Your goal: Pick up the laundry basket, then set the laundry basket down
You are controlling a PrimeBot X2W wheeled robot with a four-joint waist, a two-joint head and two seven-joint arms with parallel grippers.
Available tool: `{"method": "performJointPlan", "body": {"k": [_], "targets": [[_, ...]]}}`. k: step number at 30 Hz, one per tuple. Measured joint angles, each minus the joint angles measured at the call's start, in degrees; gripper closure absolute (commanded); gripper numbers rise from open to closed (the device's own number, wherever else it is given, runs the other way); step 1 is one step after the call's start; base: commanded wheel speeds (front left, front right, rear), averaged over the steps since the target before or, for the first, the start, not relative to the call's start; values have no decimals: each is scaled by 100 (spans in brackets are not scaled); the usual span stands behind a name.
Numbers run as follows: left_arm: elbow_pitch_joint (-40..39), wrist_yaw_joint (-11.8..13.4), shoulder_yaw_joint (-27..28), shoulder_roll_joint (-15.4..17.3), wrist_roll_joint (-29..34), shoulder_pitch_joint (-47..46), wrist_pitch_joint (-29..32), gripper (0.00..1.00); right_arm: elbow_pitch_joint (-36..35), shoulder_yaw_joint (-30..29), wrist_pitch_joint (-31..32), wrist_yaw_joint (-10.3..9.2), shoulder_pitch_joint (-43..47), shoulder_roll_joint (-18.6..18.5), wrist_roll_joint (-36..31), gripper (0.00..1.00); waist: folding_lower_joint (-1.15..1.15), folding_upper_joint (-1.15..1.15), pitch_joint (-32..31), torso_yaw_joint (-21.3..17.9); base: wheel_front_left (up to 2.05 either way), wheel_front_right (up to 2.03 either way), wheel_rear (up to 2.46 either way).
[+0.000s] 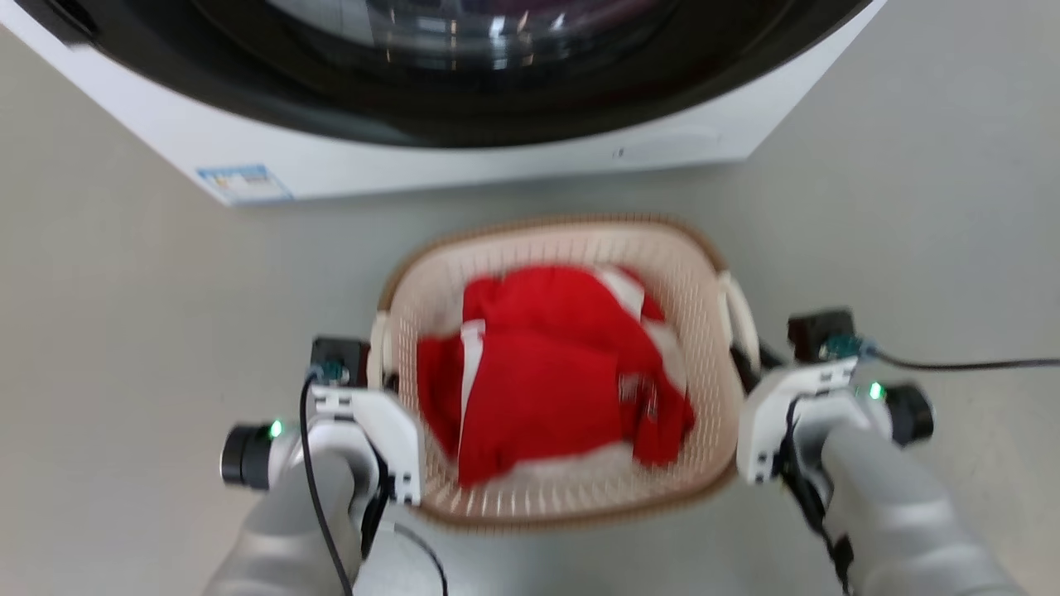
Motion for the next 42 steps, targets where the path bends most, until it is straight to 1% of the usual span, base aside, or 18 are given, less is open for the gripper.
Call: {"method": "performJointPlan", "body": {"k": [4,7,12,15,24,33,38,42], "targets": [[105,-52,-156,5,-169,337,165,100,-112,537,446,-1,444,2,608,100,0,0,-530,-67,0,0,0],[137,-97,-252,35,-241,528,291,100,-259,855,658,-11,632,-10,1017,100,0,0,-918,-120,0,0,0],[137,-148,-427,57,-401,748,466,100,-258,1237,862,-16,764,-21,1291,100,0,0,-1504,-201,0,0,0],[138,-152,-567,62,-505,927,595,100,-253,1508,976,-16,876,-30,1369,100,0,0,-1818,-247,0,0,0],[68,-151,-910,105,-786,1536,931,100,-321,2193,1365,-19,1334,-60,1890,100,0,0,-2657,-359,0,0,0],[-53,-137,-1260,179,-1021,1778,1089,100,-411,2685,1557,-25,1389,-116,2330,100,0,0,-3157,-415,0,0,0],[-116,-109,-1417,198,-1143,1830,1154,100,-408,2882,1619,-27,1392,-142,2547,100,0,0,-3261,-423,0,0,0],[-130,-93,-1511,207,-1272,1830,1163,100,-393,2982,1619,-67,1392,-144,2657,100,0,0,-3282,-444,0,0,0]]}}
